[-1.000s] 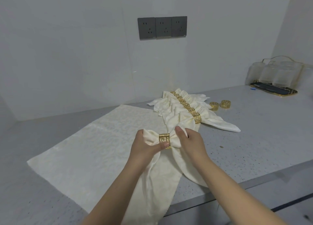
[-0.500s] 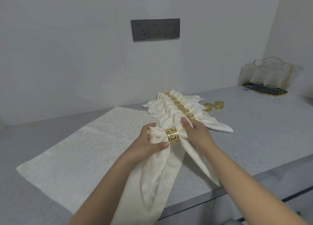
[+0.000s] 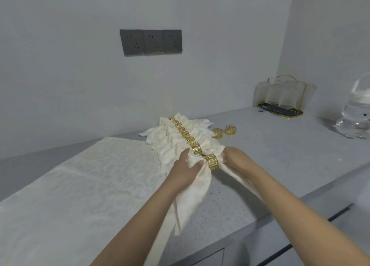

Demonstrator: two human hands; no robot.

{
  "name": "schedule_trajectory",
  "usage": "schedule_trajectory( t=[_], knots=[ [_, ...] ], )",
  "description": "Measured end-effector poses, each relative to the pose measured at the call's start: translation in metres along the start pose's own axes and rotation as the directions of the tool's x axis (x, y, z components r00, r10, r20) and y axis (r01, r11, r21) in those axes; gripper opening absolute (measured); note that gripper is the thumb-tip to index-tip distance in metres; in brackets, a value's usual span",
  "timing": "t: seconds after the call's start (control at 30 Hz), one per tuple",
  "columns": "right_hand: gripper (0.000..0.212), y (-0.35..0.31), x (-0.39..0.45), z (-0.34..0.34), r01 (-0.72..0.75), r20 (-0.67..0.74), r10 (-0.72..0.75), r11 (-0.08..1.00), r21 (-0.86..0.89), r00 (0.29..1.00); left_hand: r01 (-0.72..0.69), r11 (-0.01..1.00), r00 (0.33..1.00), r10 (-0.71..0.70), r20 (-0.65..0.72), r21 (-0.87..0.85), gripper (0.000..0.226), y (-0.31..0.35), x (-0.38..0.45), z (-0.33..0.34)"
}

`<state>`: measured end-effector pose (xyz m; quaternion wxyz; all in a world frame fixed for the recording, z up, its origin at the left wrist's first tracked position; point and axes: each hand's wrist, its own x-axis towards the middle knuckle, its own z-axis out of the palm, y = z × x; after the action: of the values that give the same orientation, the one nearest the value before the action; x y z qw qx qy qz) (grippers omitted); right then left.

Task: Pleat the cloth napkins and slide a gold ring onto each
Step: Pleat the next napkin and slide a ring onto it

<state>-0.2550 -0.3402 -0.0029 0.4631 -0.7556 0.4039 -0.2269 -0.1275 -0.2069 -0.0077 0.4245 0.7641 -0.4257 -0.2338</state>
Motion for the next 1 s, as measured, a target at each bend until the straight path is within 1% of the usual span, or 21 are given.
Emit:
schedule_trajectory(
  t=[0.03,0.1,0.2,0.33,0.43,0.6,0.8,0.87,0.93,1.0],
  knots=[
    [0.020,0.002,0.005,-0.001,0.002,-0.020,-0.003,0.999,-0.044,1.000,0.005,1.000,0.999,-0.004,-0.051,0.009,0.063,-0.001,0.004,0.003],
    [0.011,0.008,0.018,0.000,0.021,-0.066,-0.026,0.997,-0.080,0.997,0.009,1.000,0.985,-0.005,-0.170,0.024,0.050,-0.003,0.010,0.009],
    [0.017,0.016,0.035,0.007,0.041,-0.153,-0.051,0.997,-0.070,0.987,0.016,0.999,0.944,0.002,-0.331,0.051,0.037,-0.007,0.018,0.013],
    [0.017,0.018,0.056,0.016,0.058,-0.237,-0.072,0.996,-0.063,0.969,0.054,0.998,0.902,-0.037,-0.429,0.029,0.034,-0.015,0.038,0.012],
    [0.020,0.026,0.067,0.021,0.044,-0.231,-0.059,0.997,-0.069,0.971,0.054,0.998,0.890,-0.035,-0.455,0.029,0.033,-0.021,0.049,0.013],
    [0.020,0.043,0.074,0.030,0.078,-0.259,-0.095,0.994,-0.073,0.961,0.085,0.996,0.891,-0.071,-0.448,0.013,0.031,-0.039,0.059,0.018],
    [0.027,0.042,0.076,0.034,0.078,-0.283,-0.112,0.989,-0.129,0.952,0.066,0.997,0.900,-0.072,-0.429,-0.029,0.030,-0.042,0.060,0.016],
    [0.032,0.039,0.072,0.034,0.048,-0.326,-0.107,0.981,-0.187,0.939,0.051,0.998,0.906,-0.062,-0.419,-0.039,0.032,-0.042,0.057,0.014],
    [0.035,0.033,0.066,0.035,0.008,-0.363,-0.121,0.954,-0.298,0.924,0.041,0.999,0.908,-0.047,-0.416,-0.022,0.033,-0.040,0.052,0.012],
    [0.034,0.024,0.055,0.038,0.032,-0.366,-0.166,0.939,-0.343,0.916,0.024,1.000,0.908,-0.019,-0.417,0.006,0.034,-0.037,0.044,0.007]
  ],
)
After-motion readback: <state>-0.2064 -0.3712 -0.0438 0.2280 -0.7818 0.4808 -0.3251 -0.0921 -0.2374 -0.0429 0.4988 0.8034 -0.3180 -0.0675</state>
